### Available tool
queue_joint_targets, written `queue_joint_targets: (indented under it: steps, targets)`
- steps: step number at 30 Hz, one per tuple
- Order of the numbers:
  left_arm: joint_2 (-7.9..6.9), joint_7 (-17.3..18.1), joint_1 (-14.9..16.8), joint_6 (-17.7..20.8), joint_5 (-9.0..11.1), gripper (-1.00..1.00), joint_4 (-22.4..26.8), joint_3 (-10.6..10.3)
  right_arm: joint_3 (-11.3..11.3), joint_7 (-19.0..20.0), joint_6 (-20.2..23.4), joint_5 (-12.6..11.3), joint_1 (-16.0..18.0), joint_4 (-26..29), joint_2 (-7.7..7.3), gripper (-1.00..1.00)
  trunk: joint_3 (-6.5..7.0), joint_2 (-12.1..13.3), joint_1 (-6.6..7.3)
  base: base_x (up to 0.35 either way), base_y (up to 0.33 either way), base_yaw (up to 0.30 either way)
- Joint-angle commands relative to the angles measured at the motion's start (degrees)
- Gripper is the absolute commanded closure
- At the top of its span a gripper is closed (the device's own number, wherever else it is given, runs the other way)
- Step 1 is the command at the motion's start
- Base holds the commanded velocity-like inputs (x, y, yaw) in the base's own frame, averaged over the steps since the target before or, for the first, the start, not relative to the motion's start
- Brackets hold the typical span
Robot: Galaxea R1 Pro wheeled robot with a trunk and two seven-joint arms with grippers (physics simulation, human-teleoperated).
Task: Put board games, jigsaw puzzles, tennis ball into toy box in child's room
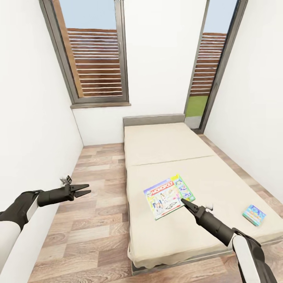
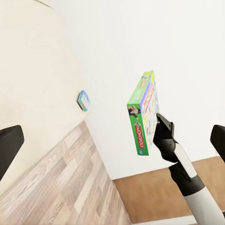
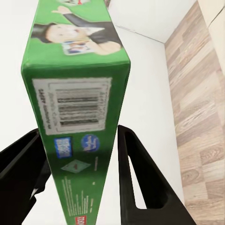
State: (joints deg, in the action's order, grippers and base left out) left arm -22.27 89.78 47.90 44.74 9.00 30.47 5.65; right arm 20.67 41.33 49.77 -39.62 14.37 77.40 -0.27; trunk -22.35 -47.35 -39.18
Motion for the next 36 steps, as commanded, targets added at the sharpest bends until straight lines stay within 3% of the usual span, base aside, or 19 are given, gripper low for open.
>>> queue_joint_targets:
  steps: [1, 36]
  targets:
    - [-0.02, 0.22, 0.05, 0.61, -0.07, -1.00, 0.00, 0.02, 0.07, 0.15, 0.12, 0.08, 0.04, -0.02, 0.01, 1.00, 0.22, 0.37, 0.22, 0.000, 0.000, 0.000]
    - [0.05, 0.22, 0.05, 0.61, 0.05, -1.00, 0.02, 0.12, 0.08, 0.24, -0.38, 0.14, -0.04, 0.03, 0.01, 1.00, 9.84, 14.41, 7.90, 0.000, 0.000, 0.000]
